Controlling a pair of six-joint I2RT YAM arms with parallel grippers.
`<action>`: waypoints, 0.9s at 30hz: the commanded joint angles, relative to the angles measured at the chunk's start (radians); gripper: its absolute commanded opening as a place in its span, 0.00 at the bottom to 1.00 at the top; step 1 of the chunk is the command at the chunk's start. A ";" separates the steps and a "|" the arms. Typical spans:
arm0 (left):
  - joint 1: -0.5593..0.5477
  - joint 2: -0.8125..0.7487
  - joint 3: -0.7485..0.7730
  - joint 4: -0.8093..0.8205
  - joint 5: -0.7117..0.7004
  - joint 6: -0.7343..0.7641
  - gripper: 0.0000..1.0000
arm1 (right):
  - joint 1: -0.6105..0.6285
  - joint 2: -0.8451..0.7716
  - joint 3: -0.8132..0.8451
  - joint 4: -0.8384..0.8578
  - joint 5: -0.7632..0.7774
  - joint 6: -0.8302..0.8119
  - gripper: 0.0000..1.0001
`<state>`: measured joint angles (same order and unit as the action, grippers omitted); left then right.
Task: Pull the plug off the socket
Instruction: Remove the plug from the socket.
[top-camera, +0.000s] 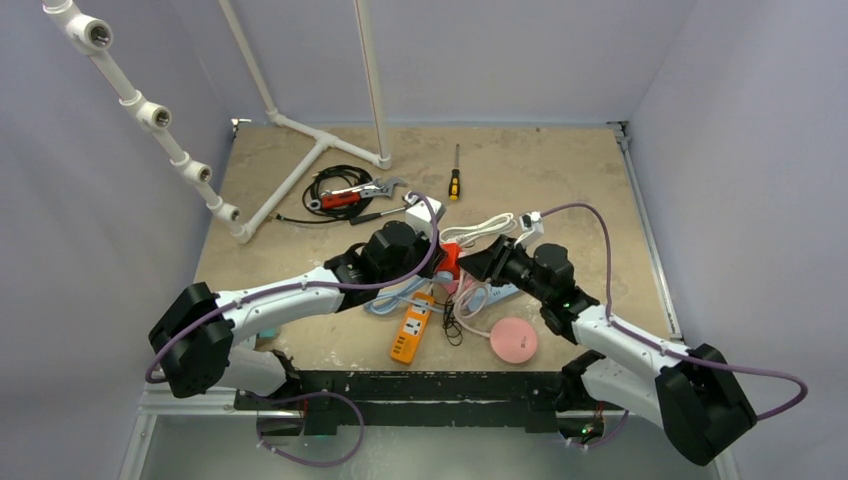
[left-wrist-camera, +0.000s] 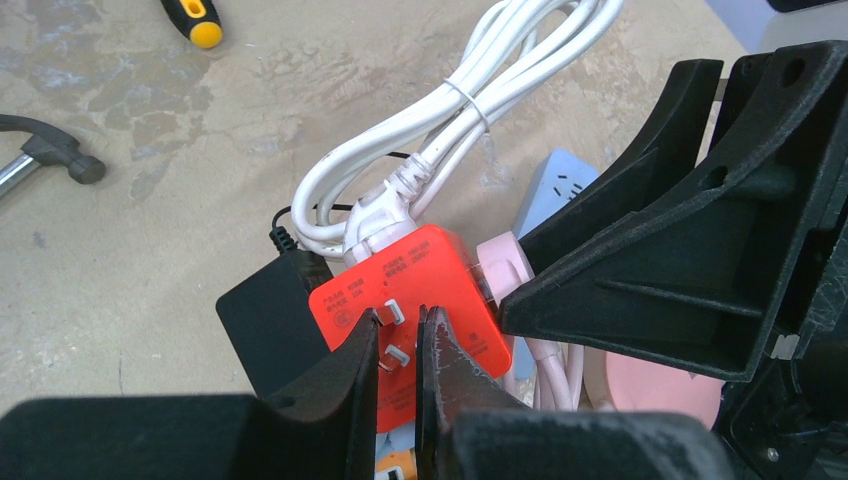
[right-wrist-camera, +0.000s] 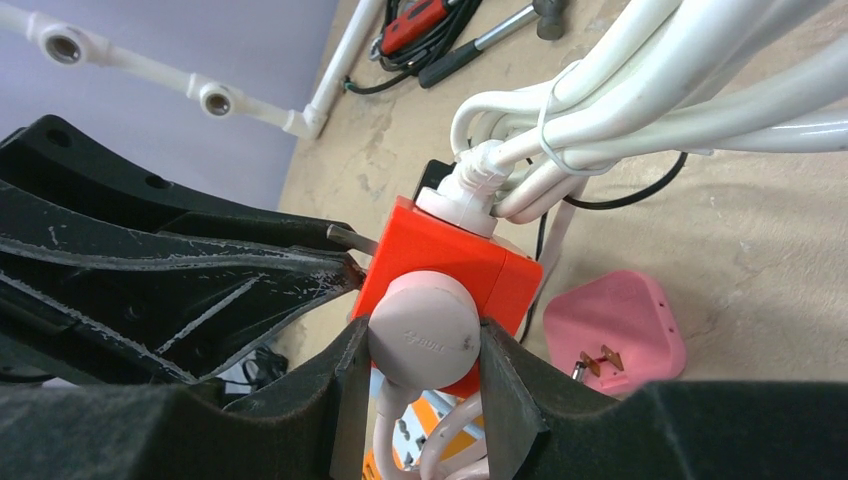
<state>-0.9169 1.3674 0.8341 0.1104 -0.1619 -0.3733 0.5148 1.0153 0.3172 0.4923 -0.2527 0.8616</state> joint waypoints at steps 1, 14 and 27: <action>0.036 -0.002 0.026 -0.070 -0.177 0.086 0.00 | -0.031 0.004 0.059 0.032 0.077 -0.081 0.00; 0.036 -0.006 0.011 -0.033 -0.120 0.081 0.00 | -0.029 0.010 0.072 -0.019 0.189 -0.088 0.00; 0.043 0.024 0.023 -0.064 -0.174 0.067 0.00 | -0.090 -0.044 0.020 0.072 0.038 -0.012 0.00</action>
<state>-0.9165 1.3952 0.8417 0.1196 -0.1738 -0.3740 0.5072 1.0203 0.3420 0.4271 -0.2333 0.8299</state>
